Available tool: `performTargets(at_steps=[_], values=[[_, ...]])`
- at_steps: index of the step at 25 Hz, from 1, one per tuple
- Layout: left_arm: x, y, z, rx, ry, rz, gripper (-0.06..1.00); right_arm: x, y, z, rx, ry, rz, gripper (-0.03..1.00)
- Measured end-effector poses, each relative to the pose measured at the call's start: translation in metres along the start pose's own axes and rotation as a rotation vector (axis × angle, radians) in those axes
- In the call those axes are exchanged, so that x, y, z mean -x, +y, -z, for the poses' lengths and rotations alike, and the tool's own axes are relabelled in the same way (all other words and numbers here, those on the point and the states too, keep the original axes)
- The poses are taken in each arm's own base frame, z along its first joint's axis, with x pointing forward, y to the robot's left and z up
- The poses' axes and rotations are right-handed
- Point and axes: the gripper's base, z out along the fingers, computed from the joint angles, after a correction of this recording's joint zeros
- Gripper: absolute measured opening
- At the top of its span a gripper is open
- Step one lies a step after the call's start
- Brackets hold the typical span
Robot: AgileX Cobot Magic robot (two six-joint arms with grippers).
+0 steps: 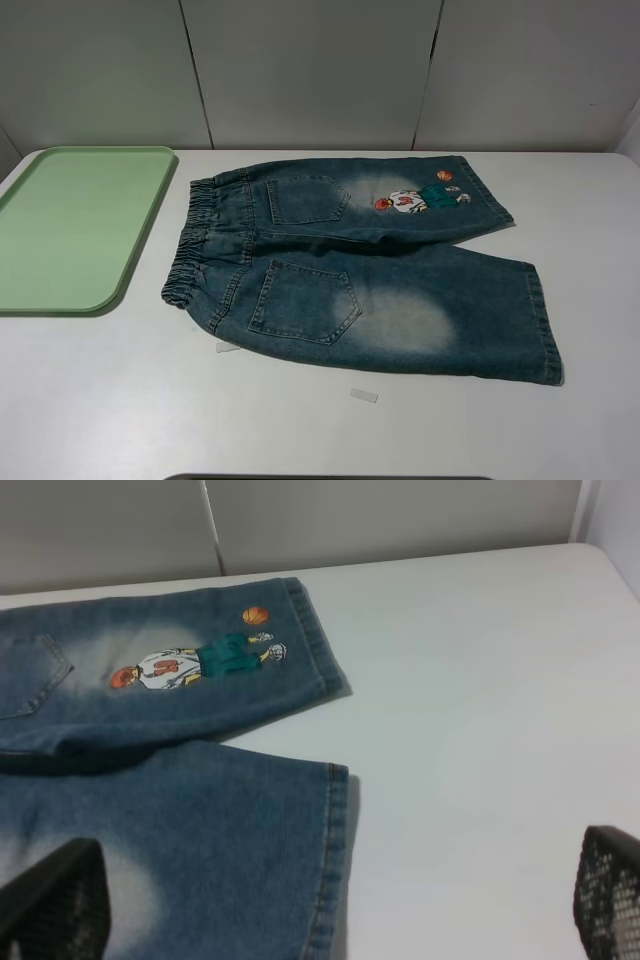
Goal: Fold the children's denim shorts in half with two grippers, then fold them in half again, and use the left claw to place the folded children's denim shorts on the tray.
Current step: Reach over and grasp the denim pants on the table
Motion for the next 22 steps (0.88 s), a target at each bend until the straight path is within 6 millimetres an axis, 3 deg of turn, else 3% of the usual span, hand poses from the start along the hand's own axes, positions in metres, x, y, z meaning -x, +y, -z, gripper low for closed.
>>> performTargets(at_steps=[5,10,14,18,22], values=[[0.046,0.004,0.000,-0.006,0.072,0.000,0.99,0.019,0.003,-0.009,-0.005,0.041,0.005,0.70],[0.097,0.007,-0.018,-0.047,0.160,-0.092,0.99,0.059,0.011,-0.028,-0.004,0.071,0.053,0.70],[0.130,-0.004,-0.035,-0.148,0.196,-0.265,0.99,0.092,0.018,-0.057,-0.004,0.154,0.170,0.70],[0.147,-0.026,-0.059,-0.269,0.255,-0.474,0.99,0.113,0.024,-0.096,0.008,0.283,0.304,0.70],[0.147,-0.053,-0.089,-0.384,0.354,-0.658,0.99,0.116,0.040,-0.134,0.089,0.403,0.450,0.70]])
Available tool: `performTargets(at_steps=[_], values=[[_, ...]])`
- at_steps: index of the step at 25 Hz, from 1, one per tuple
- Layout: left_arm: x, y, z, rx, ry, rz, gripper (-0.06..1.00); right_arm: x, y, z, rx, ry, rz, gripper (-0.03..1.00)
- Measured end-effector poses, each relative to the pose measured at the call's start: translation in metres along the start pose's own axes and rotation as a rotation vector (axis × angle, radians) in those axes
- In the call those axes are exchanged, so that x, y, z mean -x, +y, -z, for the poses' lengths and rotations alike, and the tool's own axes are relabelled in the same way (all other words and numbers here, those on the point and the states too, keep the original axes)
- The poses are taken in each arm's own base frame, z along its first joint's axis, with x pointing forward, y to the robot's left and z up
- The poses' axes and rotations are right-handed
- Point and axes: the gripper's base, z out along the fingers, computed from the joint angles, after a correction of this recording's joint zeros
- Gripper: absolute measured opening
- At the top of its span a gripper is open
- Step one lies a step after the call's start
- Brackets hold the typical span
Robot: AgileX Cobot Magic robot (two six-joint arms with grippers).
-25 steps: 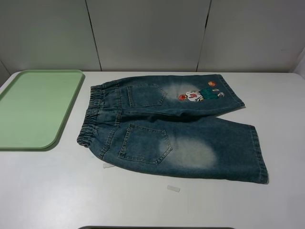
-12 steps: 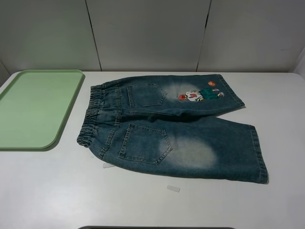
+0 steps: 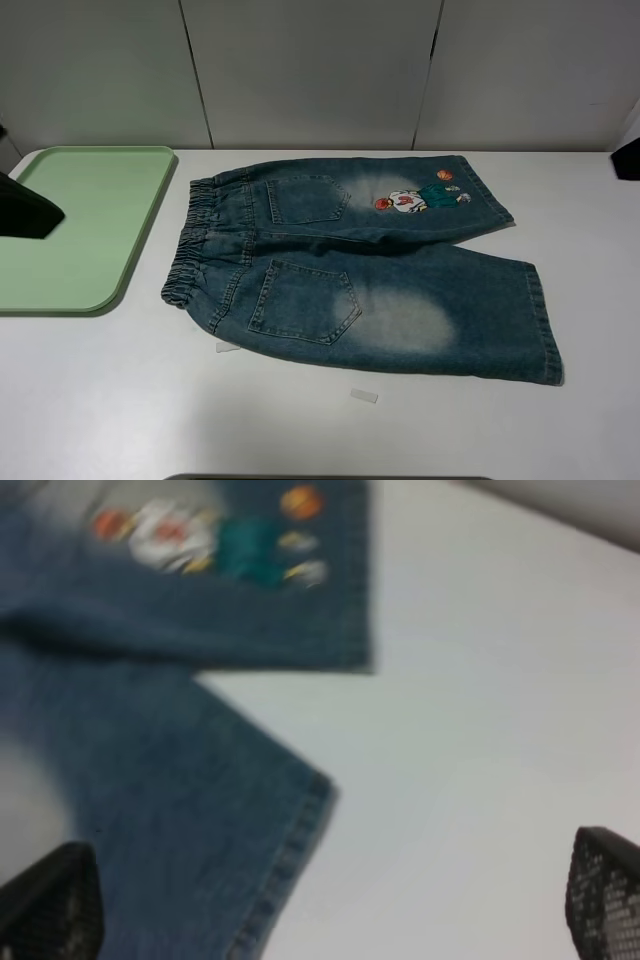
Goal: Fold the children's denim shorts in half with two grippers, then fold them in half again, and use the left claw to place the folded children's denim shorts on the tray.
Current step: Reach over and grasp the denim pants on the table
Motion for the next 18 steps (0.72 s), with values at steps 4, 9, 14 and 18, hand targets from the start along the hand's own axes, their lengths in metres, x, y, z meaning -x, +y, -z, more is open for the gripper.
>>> performTargets(at_steps=[4,9,14,18], values=[[0.016,-0.008,-0.034,-0.091,0.101,-0.134,0.99,0.010,0.031,-0.032,0.117,0.089,0.267,0.70],[0.032,-0.022,-0.071,-0.170,0.181,-0.272,0.98,0.013,0.082,-0.064,0.221,0.182,0.574,0.70],[0.037,-0.030,-0.096,-0.218,0.238,-0.351,0.98,0.008,0.111,-0.081,0.269,0.245,0.701,0.70],[0.032,-0.031,-0.122,-0.253,0.299,-0.389,0.98,-0.010,0.114,-0.092,0.287,0.280,0.737,0.70]])
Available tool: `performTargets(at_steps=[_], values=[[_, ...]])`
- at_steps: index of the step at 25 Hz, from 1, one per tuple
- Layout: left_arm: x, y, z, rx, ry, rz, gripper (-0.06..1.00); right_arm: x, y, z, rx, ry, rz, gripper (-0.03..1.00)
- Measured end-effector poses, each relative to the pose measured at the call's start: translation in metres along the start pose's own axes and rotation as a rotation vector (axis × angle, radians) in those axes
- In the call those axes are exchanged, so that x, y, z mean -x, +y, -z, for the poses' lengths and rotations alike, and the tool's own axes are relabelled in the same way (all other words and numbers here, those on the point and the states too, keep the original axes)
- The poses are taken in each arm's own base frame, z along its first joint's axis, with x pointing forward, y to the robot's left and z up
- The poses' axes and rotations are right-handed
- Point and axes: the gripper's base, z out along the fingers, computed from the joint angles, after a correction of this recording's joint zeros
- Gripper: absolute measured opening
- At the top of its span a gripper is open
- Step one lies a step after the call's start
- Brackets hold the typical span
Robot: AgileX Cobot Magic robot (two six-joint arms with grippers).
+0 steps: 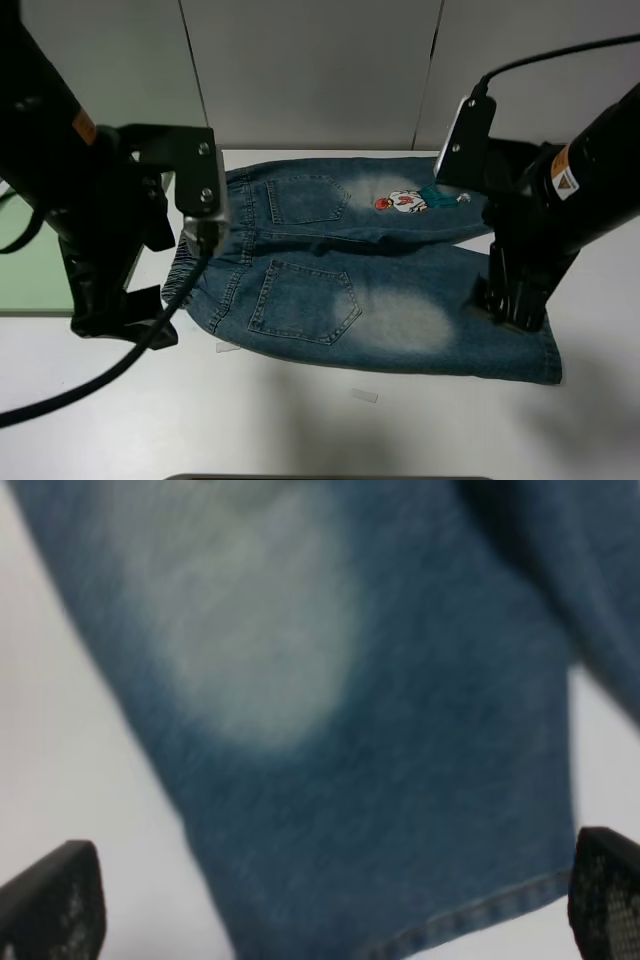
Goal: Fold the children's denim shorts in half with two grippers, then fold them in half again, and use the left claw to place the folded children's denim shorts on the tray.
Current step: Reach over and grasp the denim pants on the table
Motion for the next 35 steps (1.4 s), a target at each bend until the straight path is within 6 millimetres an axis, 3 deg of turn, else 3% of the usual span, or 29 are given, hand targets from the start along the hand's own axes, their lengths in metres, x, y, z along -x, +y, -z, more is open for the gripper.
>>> performTargets(at_steps=[3,8,20,27,35], values=[[-0.003,0.000,-0.023,-0.053,0.071,-0.053,0.98,-0.016,0.012,-0.017,0.033,0.048,0.051,0.70],[0.000,0.011,-0.043,-0.036,0.096,-0.149,0.98,-0.029,0.022,-0.031,0.050,0.067,0.095,0.70],[-0.019,0.066,-0.066,0.091,0.054,-0.227,0.96,-0.038,0.002,-0.035,-0.020,0.054,0.159,0.70],[-0.015,0.071,-0.086,0.064,0.038,-0.260,0.94,-0.042,0.007,-0.049,0.016,0.088,0.259,0.70],[-0.014,0.074,-0.102,0.036,0.052,-0.300,0.92,-0.041,0.012,-0.081,0.101,0.170,0.279,0.70]])
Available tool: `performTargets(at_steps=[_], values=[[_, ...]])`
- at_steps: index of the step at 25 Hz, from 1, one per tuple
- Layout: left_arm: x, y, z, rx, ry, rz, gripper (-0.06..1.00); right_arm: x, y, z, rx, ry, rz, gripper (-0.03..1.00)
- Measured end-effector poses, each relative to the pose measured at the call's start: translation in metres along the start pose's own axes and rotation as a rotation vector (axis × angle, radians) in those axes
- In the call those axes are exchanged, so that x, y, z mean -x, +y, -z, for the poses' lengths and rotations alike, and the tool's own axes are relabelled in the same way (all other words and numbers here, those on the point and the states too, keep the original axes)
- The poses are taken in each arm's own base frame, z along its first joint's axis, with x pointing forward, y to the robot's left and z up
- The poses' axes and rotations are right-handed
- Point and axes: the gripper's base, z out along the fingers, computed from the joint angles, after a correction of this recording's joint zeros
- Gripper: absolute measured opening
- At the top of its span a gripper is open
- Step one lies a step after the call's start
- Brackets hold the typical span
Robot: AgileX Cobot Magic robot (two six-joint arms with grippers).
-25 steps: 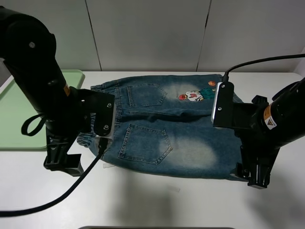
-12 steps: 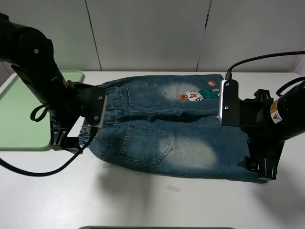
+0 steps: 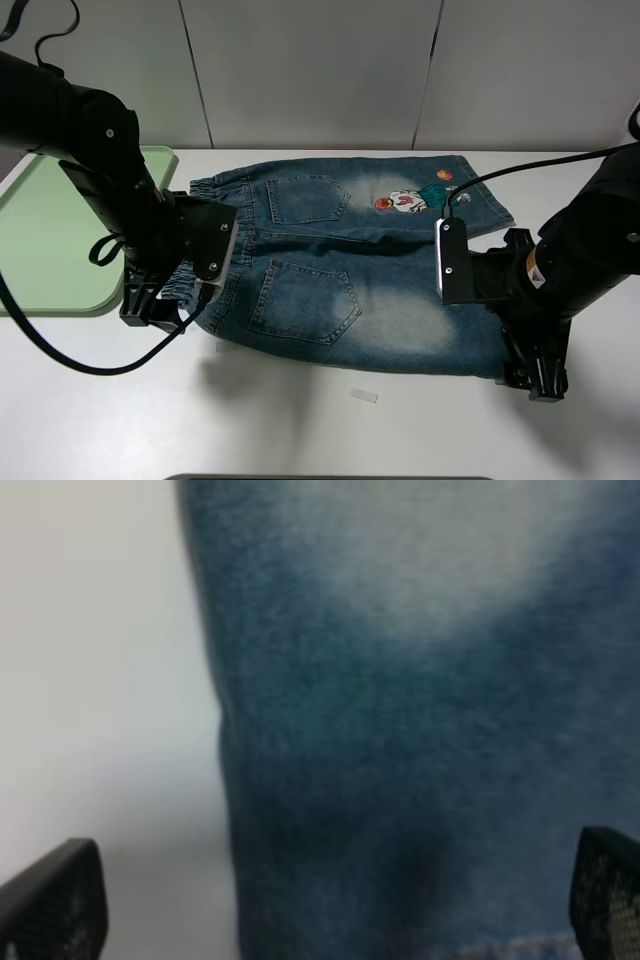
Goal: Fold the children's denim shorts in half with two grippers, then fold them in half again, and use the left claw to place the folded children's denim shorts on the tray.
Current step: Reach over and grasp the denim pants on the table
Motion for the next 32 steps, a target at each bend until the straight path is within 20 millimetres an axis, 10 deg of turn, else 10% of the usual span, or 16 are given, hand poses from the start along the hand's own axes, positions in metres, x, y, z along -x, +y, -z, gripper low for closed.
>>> performTargets(at_steps=[22,32], values=[[-0.002,0.005,-0.049,-0.048,0.044,-0.085,0.91,-0.028,-0.019,-0.039,0.081,0.102,-0.099,0.70],[-0.002,0.007,-0.050,-0.032,0.039,-0.087,0.91,-0.043,0.006,-0.051,0.126,0.095,0.026,0.70]])
